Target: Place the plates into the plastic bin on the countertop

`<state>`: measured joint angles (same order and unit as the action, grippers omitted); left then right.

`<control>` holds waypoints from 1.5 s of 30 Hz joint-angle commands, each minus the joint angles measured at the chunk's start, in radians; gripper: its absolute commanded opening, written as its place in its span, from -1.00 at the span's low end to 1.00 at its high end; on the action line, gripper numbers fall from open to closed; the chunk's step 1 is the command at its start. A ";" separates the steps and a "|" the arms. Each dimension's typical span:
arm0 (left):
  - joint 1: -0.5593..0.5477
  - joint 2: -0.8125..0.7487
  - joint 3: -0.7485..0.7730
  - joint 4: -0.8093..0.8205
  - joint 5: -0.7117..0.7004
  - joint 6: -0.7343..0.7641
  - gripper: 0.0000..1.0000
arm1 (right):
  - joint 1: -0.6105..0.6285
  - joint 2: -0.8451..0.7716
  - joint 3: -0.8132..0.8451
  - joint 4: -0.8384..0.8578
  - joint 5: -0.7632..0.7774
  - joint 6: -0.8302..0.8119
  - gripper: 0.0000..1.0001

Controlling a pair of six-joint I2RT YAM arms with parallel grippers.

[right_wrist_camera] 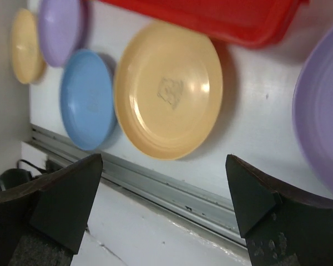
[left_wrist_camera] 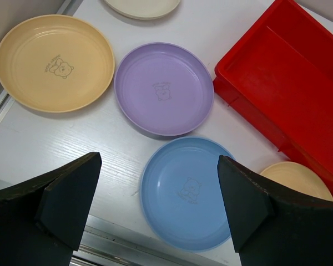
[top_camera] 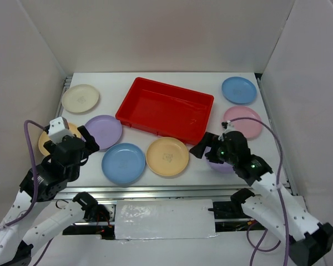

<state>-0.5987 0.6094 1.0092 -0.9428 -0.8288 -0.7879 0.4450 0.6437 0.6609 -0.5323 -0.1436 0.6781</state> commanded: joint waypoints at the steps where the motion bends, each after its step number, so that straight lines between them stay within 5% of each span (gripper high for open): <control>1: 0.002 -0.016 -0.004 0.030 -0.004 0.007 0.99 | 0.086 0.072 -0.084 0.257 0.014 0.136 1.00; 10: 0.000 0.021 0.000 0.027 0.011 0.021 0.99 | 0.239 0.468 -0.090 0.328 0.295 0.228 0.98; 17: 0.000 0.001 -0.011 0.058 0.034 0.042 0.98 | 0.242 0.649 -0.106 0.409 0.312 0.264 0.94; 22: 0.000 0.012 -0.008 0.053 0.040 0.046 0.98 | 0.247 0.706 -0.106 0.430 0.318 0.270 0.14; 28: 0.000 0.001 -0.009 0.056 0.039 0.047 0.99 | 0.265 0.685 -0.112 0.388 0.363 0.296 -0.18; 30: 0.000 0.000 -0.009 0.059 0.040 0.047 0.99 | 0.279 0.645 -0.116 0.365 0.393 0.311 -0.51; 34: 0.000 0.003 -0.009 0.053 0.040 0.047 0.99 | 0.304 0.559 -0.129 0.293 0.443 0.339 -0.74; 35: 0.002 0.001 -0.009 0.053 0.039 0.046 0.98 | 0.313 0.525 -0.130 0.281 0.447 0.345 -0.93; 45: 0.000 -0.003 -0.009 0.055 0.037 0.044 0.99 | 0.386 0.202 -0.146 0.083 0.487 0.388 -1.00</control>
<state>-0.5987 0.6170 1.0050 -0.9173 -0.7818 -0.7593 0.7975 0.9565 0.5041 -0.3882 0.3016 1.0279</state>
